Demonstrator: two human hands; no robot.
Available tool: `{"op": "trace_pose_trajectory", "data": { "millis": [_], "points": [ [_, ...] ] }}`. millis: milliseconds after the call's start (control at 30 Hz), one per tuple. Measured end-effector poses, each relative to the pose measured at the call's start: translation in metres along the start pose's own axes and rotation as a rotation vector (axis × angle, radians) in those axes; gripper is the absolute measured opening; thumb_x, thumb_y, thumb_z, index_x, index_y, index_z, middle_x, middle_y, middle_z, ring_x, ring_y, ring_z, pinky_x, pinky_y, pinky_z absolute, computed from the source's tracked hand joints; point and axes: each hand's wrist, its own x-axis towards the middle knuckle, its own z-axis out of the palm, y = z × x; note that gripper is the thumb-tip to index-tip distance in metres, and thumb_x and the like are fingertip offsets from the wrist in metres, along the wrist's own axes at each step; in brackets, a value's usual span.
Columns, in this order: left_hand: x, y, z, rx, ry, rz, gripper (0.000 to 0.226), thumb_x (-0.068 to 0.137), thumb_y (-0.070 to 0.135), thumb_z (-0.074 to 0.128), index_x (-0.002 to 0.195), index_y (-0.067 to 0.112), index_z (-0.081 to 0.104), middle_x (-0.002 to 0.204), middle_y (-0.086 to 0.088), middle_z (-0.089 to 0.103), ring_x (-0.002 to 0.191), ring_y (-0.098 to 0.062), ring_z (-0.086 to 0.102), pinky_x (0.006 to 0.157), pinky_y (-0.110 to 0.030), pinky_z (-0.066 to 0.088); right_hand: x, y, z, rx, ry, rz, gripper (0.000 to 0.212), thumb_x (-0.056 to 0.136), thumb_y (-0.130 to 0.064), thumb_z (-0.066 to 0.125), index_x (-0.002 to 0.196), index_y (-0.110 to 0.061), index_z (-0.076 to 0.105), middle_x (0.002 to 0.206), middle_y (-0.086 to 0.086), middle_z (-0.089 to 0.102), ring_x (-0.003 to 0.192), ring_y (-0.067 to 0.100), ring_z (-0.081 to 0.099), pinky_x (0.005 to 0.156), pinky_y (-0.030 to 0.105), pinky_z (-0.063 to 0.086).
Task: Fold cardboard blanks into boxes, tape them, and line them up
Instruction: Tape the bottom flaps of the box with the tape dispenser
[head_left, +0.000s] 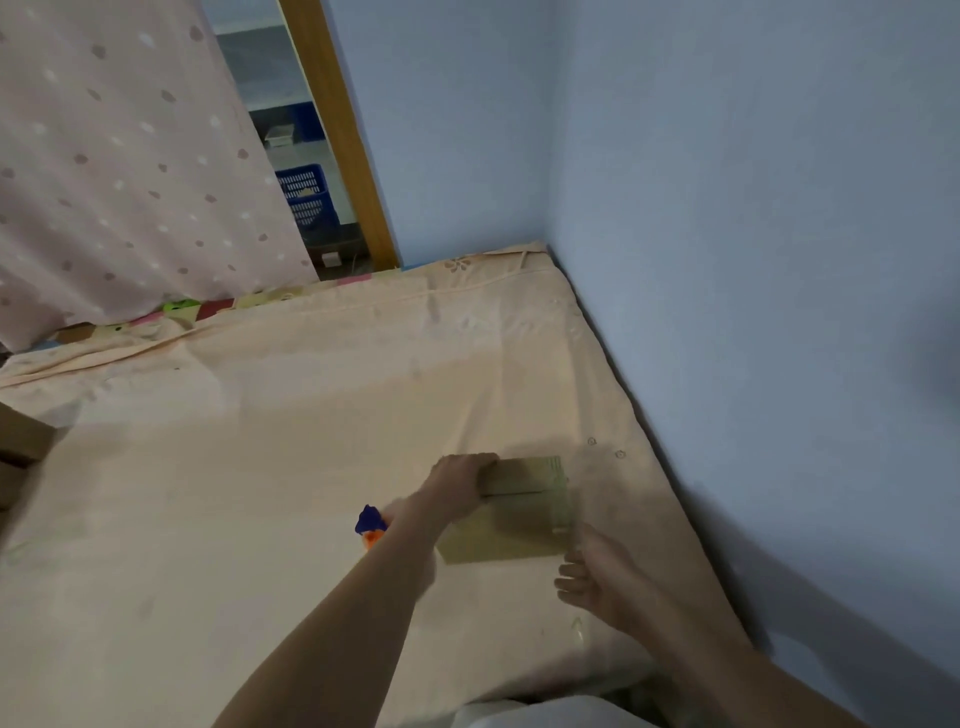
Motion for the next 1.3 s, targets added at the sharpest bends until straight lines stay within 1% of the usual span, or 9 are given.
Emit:
{"op": "trace_pose_trajectory", "data": {
  "millis": [167, 400, 533, 600, 767, 933, 1033, 1200, 1300],
  "points": [
    [-0.001, 0.001, -0.001, 0.02, -0.014, -0.03, 0.05, 0.095, 0.015, 0.043, 0.14, 0.034, 0.053, 0.138, -0.001, 0.058, 0.125, -0.028, 0.05, 0.107, -0.04, 0.04, -0.003, 0.004, 0.023, 0.084, -0.092, 0.002, 0.05, 0.106, -0.037, 0.046, 0.139, 0.0, 0.045, 0.135, 0.023, 0.054, 0.116, 0.037, 0.059, 0.097, 0.043, 0.047],
    [-0.021, -0.007, -0.003, -0.148, 0.034, -0.14, 0.05, 0.094, 0.01, 0.038, 0.132, 0.031, 0.063, 0.122, -0.001, 0.069, 0.111, -0.024, 0.06, 0.089, -0.03, 0.048, -0.002, -0.012, 0.035, 0.05, -0.051, -0.078, 0.022, 0.104, -0.027, 0.049, 0.108, -0.008, 0.06, 0.102, 0.012, 0.064, 0.089, 0.026, 0.06, 0.086, 0.038, 0.051],
    [-0.039, -0.025, 0.013, -0.359, 0.03, -0.303, 0.052, 0.087, 0.016, 0.039, 0.121, 0.044, 0.067, 0.089, 0.007, 0.073, 0.091, -0.022, 0.068, 0.083, -0.037, 0.058, -0.005, -0.027, 0.042, -0.02, -0.108, -0.117, 0.032, 0.104, -0.033, 0.045, 0.102, -0.008, 0.065, 0.09, 0.009, 0.067, 0.074, 0.023, 0.058, 0.064, 0.031, 0.045],
    [-0.048, -0.032, 0.024, -0.626, 0.061, -0.362, 0.044, 0.092, 0.013, 0.046, 0.118, 0.038, 0.07, 0.08, 0.008, 0.073, 0.08, -0.021, 0.073, 0.074, -0.037, 0.062, -0.005, -0.035, 0.047, -0.056, -0.118, -0.132, 0.035, 0.104, -0.037, 0.045, 0.1, -0.011, 0.068, 0.088, 0.008, 0.069, 0.074, 0.025, 0.061, 0.061, 0.03, 0.046],
    [-0.067, -0.029, 0.045, -1.152, 0.083, -0.479, 0.035, 0.101, 0.014, 0.055, 0.136, 0.018, 0.058, 0.11, -0.009, 0.071, 0.081, -0.033, 0.074, 0.061, -0.037, 0.061, -0.003, -0.049, 0.055, -0.237, -0.155, -0.217, 0.023, 0.103, -0.026, 0.051, 0.106, -0.02, 0.073, 0.096, 0.005, 0.075, 0.09, 0.025, 0.068, 0.073, 0.034, 0.054],
    [-0.067, -0.027, 0.051, -1.207, 0.121, -0.537, 0.041, 0.098, 0.02, 0.061, 0.139, 0.019, 0.056, 0.112, -0.008, 0.069, 0.084, -0.035, 0.073, 0.062, -0.04, 0.062, 0.005, -0.042, 0.052, -0.344, -0.142, -0.29, 0.045, 0.102, -0.017, 0.057, 0.145, -0.029, 0.049, 0.128, -0.004, 0.064, 0.111, 0.021, 0.063, 0.091, 0.04, 0.054],
    [-0.066, -0.027, 0.05, -1.15, 0.123, -0.537, 0.043, 0.099, 0.019, 0.058, 0.141, 0.021, 0.052, 0.114, -0.01, 0.068, 0.081, -0.033, 0.073, 0.062, -0.04, 0.062, 0.007, -0.032, 0.05, -0.315, -0.152, -0.329, 0.044, 0.102, -0.013, 0.056, 0.144, -0.025, 0.051, 0.131, -0.007, 0.061, 0.113, 0.019, 0.062, 0.099, 0.042, 0.052],
    [-0.069, -0.027, 0.049, -1.163, 0.13, -0.551, 0.041, 0.1, 0.018, 0.057, 0.141, 0.021, 0.052, 0.115, -0.009, 0.067, 0.079, -0.031, 0.073, 0.056, -0.034, 0.06, -0.003, -0.015, 0.058, -0.452, -0.131, -0.477, 0.045, 0.098, -0.02, 0.064, 0.137, -0.037, 0.052, 0.126, -0.011, 0.063, 0.099, 0.004, 0.059, 0.086, 0.025, 0.05],
    [-0.071, -0.029, 0.048, -1.176, 0.122, -0.55, 0.04, 0.099, 0.019, 0.059, 0.139, 0.021, 0.054, 0.112, -0.006, 0.067, 0.078, -0.03, 0.073, 0.057, -0.035, 0.06, -0.002, -0.008, 0.063, -0.542, -0.041, -0.525, 0.062, 0.092, -0.024, 0.07, 0.146, -0.038, 0.043, 0.13, -0.013, 0.059, 0.113, 0.012, 0.056, 0.098, 0.033, 0.048]
  ]
}}
